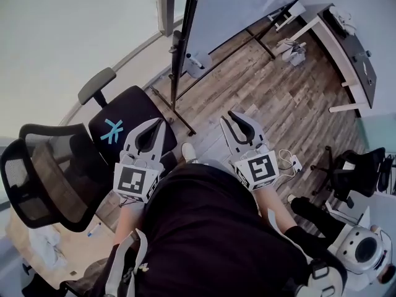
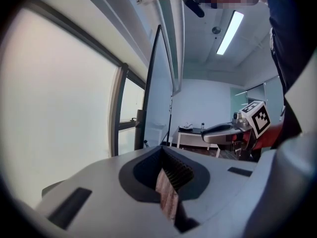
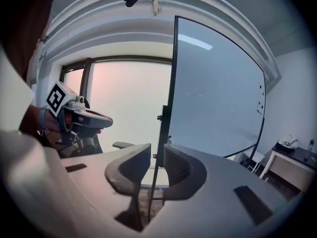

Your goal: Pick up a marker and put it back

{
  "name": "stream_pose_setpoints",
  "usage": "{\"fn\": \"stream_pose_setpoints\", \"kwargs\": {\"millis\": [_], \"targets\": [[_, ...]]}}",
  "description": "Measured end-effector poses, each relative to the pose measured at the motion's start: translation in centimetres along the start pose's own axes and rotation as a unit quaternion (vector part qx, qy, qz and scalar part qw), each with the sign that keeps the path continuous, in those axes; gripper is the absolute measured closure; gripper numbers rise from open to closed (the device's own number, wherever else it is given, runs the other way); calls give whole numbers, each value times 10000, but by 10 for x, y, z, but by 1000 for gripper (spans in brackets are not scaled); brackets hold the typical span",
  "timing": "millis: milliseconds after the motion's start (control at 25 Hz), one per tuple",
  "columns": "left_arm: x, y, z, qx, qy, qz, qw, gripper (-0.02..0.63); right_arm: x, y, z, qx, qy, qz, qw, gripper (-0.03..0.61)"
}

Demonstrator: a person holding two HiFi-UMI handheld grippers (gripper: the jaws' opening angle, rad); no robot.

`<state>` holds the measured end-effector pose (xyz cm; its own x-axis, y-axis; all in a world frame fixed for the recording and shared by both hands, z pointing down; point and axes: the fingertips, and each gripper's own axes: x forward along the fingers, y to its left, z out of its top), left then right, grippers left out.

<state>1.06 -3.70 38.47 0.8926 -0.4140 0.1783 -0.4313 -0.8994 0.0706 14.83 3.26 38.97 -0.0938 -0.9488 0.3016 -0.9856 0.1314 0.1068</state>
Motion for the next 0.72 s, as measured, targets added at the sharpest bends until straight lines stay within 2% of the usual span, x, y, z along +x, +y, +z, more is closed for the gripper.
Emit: {"fn": "stream_pose_setpoints", "kwargs": {"millis": [720], "targets": [[18, -30, 8, 266, 115, -588, 9978, 605, -34, -3, -21, 333, -35, -359, 9988, 491]]}}
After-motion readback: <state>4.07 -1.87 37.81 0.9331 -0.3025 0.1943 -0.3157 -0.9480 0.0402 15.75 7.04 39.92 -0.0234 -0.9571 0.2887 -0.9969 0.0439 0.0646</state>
